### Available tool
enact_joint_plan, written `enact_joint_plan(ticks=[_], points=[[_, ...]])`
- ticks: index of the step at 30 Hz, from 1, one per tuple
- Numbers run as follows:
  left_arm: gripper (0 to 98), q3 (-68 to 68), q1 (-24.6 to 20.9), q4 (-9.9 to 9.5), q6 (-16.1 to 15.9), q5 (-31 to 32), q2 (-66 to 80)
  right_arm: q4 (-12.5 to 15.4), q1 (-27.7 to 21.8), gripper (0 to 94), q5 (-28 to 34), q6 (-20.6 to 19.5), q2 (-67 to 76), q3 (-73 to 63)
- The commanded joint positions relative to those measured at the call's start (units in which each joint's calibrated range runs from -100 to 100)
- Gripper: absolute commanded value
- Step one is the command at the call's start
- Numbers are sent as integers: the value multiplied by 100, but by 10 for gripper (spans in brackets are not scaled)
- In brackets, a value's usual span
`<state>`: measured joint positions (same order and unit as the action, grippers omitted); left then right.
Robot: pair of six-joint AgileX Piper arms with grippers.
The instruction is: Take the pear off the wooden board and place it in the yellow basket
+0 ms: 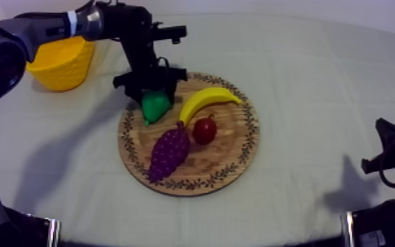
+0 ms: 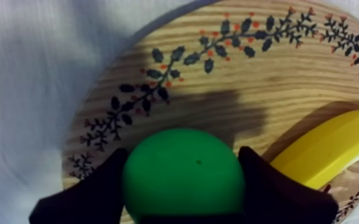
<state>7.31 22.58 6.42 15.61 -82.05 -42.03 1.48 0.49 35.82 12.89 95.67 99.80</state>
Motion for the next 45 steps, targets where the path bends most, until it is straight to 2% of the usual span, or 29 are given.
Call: enact_joint_plan(ticks=[1, 13, 35, 45], points=[[466, -8, 9, -4, -1, -6, 12, 5, 4, 4, 21, 5, 0, -2], [419, -230, 103, -48, -29, -65, 566, 6, 25, 4, 30, 6, 0, -2], [401, -628, 173, -234, 79, -1189, 3112, 6, 61, 4, 30, 10, 0, -2], [394, -475, -211, -388, -56, -1589, 3504, 6, 66, 4, 30, 6, 0, -2]])
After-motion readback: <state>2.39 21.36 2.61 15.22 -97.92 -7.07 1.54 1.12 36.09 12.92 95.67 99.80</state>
